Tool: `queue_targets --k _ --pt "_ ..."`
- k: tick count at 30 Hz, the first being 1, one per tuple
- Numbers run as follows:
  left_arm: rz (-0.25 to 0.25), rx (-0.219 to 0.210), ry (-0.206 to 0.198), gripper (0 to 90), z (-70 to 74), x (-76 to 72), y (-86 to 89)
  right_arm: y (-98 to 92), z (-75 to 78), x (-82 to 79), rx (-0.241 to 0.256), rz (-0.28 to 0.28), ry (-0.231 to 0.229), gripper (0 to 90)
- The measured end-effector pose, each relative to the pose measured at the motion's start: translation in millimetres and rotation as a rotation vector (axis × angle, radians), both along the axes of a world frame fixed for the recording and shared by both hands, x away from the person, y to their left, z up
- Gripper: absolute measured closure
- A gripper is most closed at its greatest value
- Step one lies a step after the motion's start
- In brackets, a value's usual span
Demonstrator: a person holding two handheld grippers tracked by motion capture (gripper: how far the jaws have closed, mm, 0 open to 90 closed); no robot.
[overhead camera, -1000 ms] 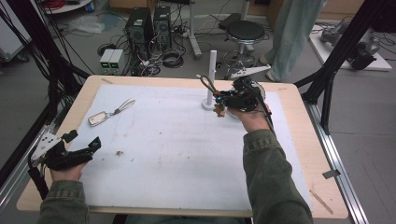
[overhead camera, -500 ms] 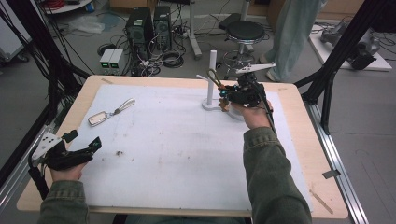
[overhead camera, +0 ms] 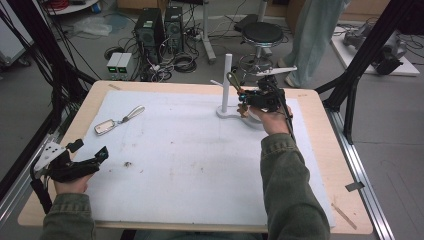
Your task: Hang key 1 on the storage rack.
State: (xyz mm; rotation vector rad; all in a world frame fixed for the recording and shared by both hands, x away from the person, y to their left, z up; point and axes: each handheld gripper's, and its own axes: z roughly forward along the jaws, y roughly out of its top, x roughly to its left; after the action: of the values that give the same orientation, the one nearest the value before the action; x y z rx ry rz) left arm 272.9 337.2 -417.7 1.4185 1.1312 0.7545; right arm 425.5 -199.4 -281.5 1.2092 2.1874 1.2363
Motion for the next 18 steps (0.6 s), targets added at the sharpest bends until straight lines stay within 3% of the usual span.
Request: queue_targets --k 18 --pt "-0.001 -0.001 -0.001 1.7 0.1 0.2 1.1 11.1 -15.8 18.6 -0.031 -0.014 -0.023 73.7"
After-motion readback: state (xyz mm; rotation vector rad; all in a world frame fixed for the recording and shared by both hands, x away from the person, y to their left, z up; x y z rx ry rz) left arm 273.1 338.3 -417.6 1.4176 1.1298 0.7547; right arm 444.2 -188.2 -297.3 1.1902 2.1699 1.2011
